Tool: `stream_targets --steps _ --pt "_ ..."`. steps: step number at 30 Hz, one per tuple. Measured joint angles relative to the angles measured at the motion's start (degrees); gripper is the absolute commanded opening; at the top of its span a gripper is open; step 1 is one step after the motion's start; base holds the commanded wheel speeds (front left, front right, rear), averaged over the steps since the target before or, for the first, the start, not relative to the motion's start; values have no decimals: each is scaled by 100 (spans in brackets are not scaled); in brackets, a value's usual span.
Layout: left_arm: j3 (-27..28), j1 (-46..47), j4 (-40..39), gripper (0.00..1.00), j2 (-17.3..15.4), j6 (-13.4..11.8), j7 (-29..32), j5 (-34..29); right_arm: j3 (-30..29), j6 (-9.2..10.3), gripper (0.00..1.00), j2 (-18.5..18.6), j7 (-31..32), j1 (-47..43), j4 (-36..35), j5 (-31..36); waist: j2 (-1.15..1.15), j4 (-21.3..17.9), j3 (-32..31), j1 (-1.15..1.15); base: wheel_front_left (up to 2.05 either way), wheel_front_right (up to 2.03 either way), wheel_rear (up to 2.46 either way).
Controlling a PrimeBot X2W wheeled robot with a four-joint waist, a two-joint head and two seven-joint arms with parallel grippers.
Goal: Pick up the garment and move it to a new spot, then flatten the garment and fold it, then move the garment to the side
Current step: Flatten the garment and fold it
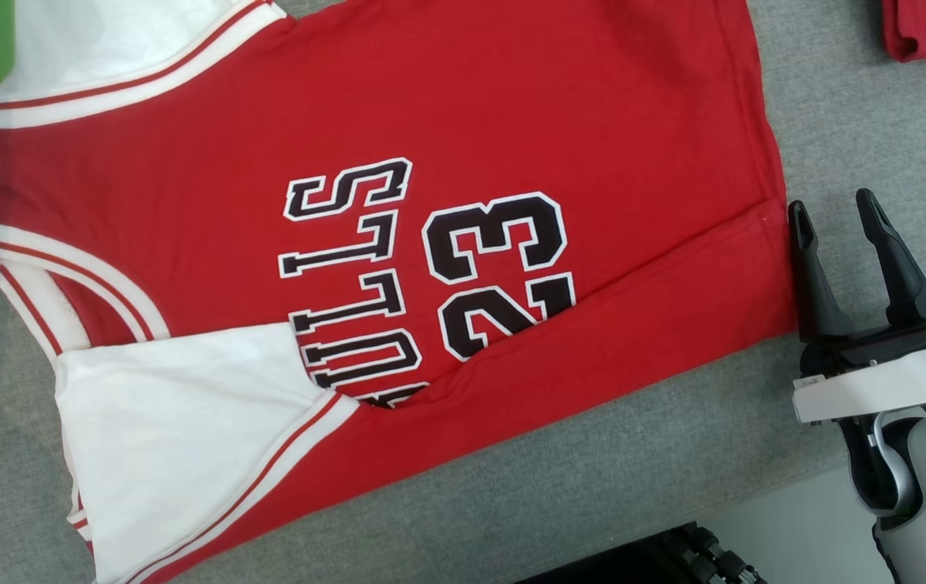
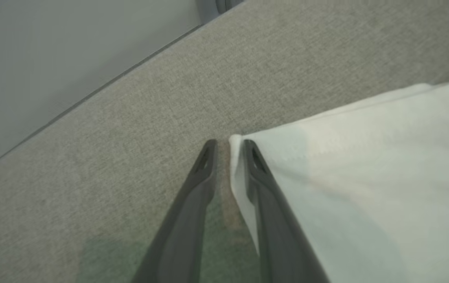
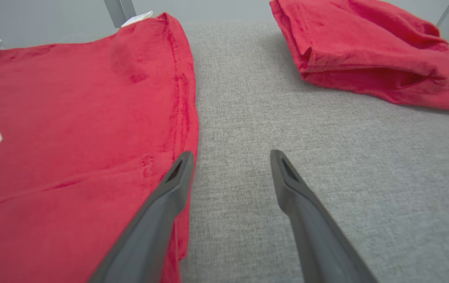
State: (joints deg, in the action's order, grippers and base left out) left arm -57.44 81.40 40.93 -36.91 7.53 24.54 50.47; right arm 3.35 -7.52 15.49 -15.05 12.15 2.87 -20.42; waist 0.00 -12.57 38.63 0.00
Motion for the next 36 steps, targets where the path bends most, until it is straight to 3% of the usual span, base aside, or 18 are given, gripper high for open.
stream_targets --steps 1,4,10,13,15,24,31,36 --pt "-20 12 24 29 -11 0 -24 55 21 0 100 10 0 13 1 7 0 -17 -2 0 0 0 0" --pt "-107 26 71 0 -31 0 -100 132 90 0 100 53 0 86 -8 32 0 -57 -20 0 0 0 0" --pt "-437 27 -12 0 -18 0 -358 247 230 0 100 274 0 488 -116 -148 0 2 -129 0 0 0 0" --pt "-611 27 -215 0 -8 0 -554 309 450 0 100 593 91 926 -41 -307 0 82 -214 0 0 0 0" --pt "-754 35 -392 0 0 0 -661 338 648 0 100 900 492 1358 88 -394 0 168 -268 0 0 0 0" --pt "-1234 241 -1121 0 -58 0 -998 407 1080 1 100 1535 2245 3137 1067 -987 0 657 -411 0 0 0 0" --pt "-1415 291 -1638 0 -90 0 -1207 403 1918 0 100 1901 2616 3763 1674 -1044 0 1044 -451 0 0 0 0" --pt "-1479 287 -1925 0 -151 0 -1288 403 2482 0 100 1946 2655 3947 2139 -925 0 1214 -476 0 0 0 0"
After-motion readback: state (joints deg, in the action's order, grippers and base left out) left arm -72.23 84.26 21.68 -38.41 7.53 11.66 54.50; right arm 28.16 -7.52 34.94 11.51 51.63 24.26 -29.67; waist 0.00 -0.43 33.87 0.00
